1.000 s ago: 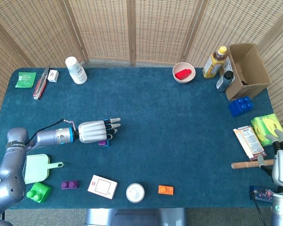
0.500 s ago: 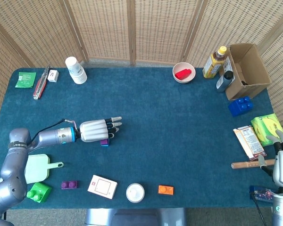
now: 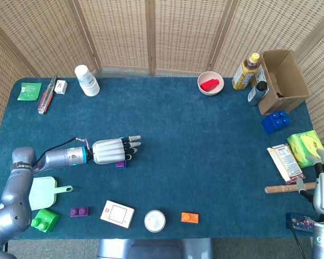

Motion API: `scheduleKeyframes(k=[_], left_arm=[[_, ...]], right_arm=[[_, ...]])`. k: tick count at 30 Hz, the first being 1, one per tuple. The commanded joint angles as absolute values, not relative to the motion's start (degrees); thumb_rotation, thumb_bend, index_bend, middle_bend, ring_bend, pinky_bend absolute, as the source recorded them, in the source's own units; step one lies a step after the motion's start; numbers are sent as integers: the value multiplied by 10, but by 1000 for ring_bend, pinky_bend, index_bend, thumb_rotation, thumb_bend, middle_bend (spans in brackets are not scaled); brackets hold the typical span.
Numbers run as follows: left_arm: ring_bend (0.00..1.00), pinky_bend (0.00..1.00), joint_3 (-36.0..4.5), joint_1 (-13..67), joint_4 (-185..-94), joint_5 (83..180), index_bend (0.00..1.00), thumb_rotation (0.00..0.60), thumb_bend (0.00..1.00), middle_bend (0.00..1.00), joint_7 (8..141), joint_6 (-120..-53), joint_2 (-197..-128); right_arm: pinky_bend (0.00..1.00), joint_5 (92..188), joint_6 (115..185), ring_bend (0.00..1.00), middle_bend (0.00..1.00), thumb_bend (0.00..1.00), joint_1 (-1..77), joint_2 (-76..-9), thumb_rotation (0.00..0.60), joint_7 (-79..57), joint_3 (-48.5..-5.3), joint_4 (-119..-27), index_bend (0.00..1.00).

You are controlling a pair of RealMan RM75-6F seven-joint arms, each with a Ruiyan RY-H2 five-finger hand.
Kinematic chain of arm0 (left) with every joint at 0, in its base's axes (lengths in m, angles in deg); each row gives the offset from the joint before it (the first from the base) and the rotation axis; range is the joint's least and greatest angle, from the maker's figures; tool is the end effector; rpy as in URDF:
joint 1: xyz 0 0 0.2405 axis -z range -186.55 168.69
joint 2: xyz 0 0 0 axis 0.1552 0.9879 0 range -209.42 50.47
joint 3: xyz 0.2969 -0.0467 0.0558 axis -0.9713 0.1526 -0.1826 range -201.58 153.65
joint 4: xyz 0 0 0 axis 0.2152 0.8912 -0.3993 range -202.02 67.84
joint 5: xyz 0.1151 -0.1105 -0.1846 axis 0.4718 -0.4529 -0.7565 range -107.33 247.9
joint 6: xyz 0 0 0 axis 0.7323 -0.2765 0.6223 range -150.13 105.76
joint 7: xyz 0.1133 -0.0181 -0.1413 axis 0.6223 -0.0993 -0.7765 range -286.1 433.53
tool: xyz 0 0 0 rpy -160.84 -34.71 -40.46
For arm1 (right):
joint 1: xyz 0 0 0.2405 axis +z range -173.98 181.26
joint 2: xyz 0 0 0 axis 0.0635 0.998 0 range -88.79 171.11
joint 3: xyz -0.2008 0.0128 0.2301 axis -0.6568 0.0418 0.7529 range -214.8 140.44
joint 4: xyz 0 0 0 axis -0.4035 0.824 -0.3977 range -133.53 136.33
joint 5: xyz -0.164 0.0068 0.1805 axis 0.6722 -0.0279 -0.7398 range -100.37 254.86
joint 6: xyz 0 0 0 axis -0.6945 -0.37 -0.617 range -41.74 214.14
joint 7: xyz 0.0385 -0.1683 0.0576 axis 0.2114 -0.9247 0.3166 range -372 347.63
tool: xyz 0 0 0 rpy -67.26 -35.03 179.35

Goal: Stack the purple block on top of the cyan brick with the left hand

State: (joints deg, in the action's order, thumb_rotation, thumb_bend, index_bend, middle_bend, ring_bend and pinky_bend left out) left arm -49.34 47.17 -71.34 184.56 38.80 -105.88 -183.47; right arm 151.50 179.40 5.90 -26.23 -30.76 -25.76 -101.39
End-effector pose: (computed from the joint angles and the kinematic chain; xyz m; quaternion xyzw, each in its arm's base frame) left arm -0.1937 0.4833 -0.0464 -0.9342 0.0864 -0.3008 0.1712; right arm -0.3466 -0.2326 0.1723 0.4829 -0.3583 0.3724 0.7070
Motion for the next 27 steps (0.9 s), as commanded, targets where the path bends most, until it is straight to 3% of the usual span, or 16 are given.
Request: scheduleKeyframes(k=[1,27], left_arm=[[131,0,-492,471,-714,1844,635,600,360,278,386,-1055,-1835],[126,0,-488,469,-715,1839,605,600,359,272,378,-1042,-1839]], right_arm=[[144,1515,1795,0,173,278,59,-262,600,-308,-257,-1014,272],[146,1513,1794,0,172,278,58,-263,600,-307,-257,-1013,271]])
